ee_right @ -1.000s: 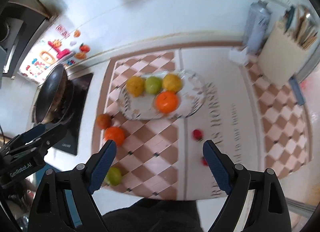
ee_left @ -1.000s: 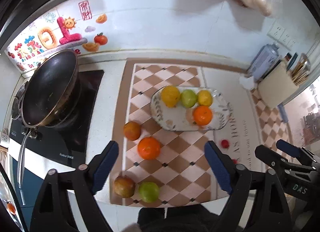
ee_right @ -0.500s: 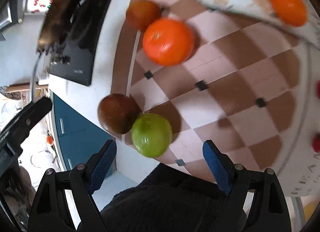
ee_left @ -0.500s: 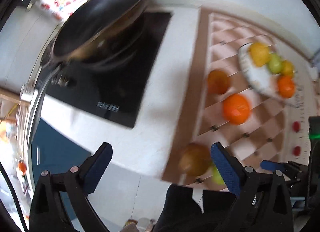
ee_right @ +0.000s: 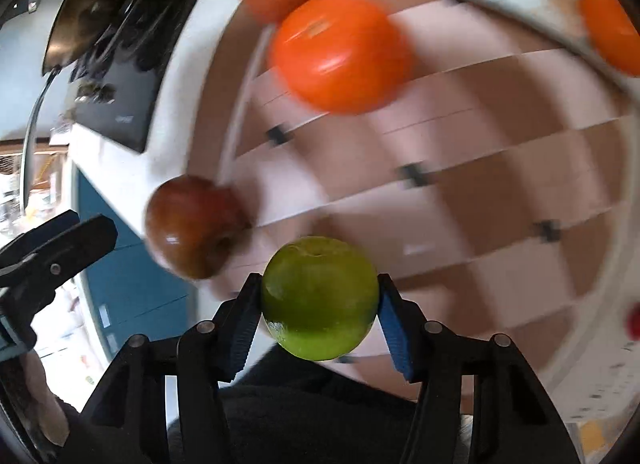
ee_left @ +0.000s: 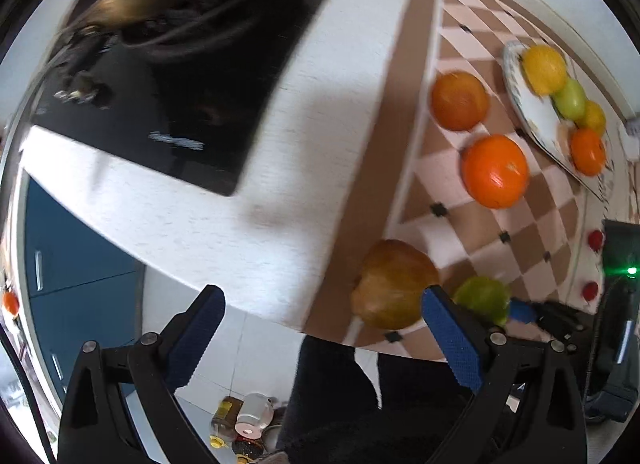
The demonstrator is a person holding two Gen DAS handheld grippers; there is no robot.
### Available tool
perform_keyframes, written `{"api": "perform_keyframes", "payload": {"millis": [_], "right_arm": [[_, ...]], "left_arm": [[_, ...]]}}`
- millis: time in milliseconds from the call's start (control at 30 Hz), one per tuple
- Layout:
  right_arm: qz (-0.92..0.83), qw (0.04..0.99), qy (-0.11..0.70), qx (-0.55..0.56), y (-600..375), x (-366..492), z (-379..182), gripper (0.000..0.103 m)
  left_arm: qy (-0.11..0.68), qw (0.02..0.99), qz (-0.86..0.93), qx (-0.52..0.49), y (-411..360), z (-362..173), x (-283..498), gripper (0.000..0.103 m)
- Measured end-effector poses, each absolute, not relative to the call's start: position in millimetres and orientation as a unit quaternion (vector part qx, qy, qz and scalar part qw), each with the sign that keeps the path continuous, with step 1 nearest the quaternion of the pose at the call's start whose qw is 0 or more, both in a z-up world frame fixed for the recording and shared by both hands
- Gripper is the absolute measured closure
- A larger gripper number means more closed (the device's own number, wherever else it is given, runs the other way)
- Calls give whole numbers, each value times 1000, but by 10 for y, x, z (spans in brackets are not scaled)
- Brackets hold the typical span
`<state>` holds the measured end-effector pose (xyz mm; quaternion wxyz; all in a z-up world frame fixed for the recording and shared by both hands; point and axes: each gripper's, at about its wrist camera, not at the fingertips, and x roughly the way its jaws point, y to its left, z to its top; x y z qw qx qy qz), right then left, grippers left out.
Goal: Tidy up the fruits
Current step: 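Grasp the brown round fruit with the left tool while the right tool grasps a green apple, then carry both fruits onto the white plate and open both tools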
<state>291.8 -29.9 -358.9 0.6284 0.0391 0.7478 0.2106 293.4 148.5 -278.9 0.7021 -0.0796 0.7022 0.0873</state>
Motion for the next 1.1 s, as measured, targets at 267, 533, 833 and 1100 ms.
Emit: {"api": "perform_keyframes", "payload": {"millis": [267,533,833,1100], "right_arm": [[130,657,742,20,-1127,2996,-3511,44],[112,657,740,91,-1464,2997,-3570,44],[117,652,742,96,-1443,3030,-3548,45],[106,704,687,148,-1930,3476,-2924,45]], "left_arm": [[730,683,13,-3,946,-3146,3061,2],[734,679,6,29,833,-3366,3072,48],[736,676,-3,-14,861,-3248,3097,48],[690,719,-68,-43,304,-2549,3524,48]]}}
